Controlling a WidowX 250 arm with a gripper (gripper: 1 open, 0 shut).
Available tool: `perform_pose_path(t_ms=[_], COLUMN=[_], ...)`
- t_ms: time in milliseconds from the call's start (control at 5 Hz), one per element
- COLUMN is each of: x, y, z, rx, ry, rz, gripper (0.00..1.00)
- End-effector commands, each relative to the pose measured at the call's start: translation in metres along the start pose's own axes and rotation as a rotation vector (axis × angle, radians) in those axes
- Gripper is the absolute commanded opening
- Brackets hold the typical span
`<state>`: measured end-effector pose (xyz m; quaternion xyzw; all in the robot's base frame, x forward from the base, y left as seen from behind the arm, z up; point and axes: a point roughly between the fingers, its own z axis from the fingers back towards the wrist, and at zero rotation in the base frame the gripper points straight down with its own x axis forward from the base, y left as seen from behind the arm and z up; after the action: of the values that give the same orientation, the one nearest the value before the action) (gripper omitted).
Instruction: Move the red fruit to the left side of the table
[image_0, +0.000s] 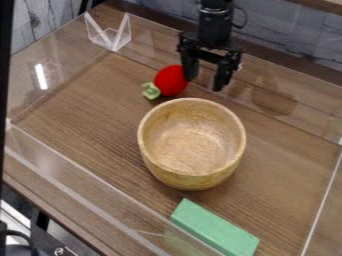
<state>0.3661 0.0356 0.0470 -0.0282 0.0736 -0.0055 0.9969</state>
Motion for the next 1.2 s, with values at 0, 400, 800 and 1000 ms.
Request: perform_pose_path(t_ms=[0,400,800,1000], x=[0.000,0.010,-0.002,0.003], y=[0.022,0.027,0.047,0.058], z=[0.014,0.003,0.011,0.009], rx=[0.013,0.021,0.022,0.024], ry=[-0.045,-0.044,-0.049,-0.049], rz=[0.079,0.169,0.264,0.321], gripper=[1.00,1.00,1.00,1.00])
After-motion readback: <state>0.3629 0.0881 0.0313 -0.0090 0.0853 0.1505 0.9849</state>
